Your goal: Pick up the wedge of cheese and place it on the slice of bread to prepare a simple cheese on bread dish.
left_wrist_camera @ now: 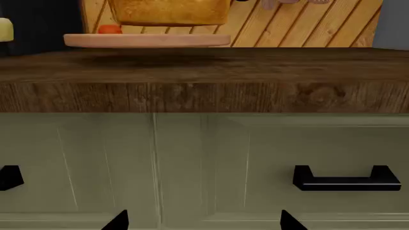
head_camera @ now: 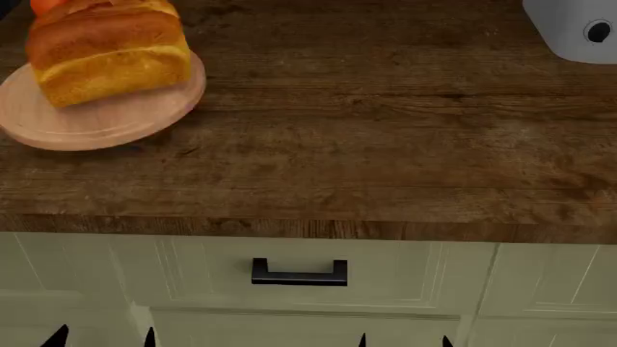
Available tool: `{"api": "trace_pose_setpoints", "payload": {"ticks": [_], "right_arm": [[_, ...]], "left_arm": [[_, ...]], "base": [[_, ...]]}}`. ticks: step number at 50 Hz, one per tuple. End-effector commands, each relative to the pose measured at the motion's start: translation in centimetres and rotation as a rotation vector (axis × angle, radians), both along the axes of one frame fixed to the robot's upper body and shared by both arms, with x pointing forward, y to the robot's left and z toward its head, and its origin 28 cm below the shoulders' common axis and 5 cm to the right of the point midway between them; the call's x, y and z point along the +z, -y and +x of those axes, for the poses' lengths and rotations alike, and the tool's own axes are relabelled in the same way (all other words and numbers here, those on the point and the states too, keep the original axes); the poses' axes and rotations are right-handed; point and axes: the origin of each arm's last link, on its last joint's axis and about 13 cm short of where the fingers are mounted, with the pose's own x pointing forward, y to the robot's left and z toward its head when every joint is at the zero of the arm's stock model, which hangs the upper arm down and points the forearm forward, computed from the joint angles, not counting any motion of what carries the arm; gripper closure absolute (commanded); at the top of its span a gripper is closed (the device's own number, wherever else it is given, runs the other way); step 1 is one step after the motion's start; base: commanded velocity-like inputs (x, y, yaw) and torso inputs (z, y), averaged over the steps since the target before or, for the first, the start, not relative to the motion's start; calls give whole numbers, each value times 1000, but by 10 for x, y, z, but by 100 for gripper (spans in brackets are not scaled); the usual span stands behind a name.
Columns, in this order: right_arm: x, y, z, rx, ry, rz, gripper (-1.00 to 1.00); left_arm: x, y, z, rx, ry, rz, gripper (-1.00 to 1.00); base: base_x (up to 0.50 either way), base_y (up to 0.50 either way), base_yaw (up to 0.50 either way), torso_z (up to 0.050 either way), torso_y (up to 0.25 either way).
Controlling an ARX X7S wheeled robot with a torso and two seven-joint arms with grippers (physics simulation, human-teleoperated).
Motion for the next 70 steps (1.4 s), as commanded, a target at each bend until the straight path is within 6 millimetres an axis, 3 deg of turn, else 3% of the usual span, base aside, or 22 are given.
{"api": "trace_pose_setpoints", "payload": {"ticks": [1, 16, 53, 70], "right_arm": [[0, 0, 0, 0, 0, 0, -100], [1, -1, -1, 1, -2, -1, -100], [2, 1, -2, -14, 7, -7, -100], [-2, 1, -1, -12, 14, -28, -100]], "left_arm": [[0, 0, 0, 0, 0, 0, -100], [2, -1, -1, 3, 10, 19, -100], [9, -2, -2, 16, 21, 28, -100], [4, -3, -2, 19, 13, 37, -100]], "base": [[0, 0, 0, 0, 0], [0, 0, 0, 0, 0], [-8, 0, 0, 50, 0], [-313, 84, 0, 0, 0]]}}
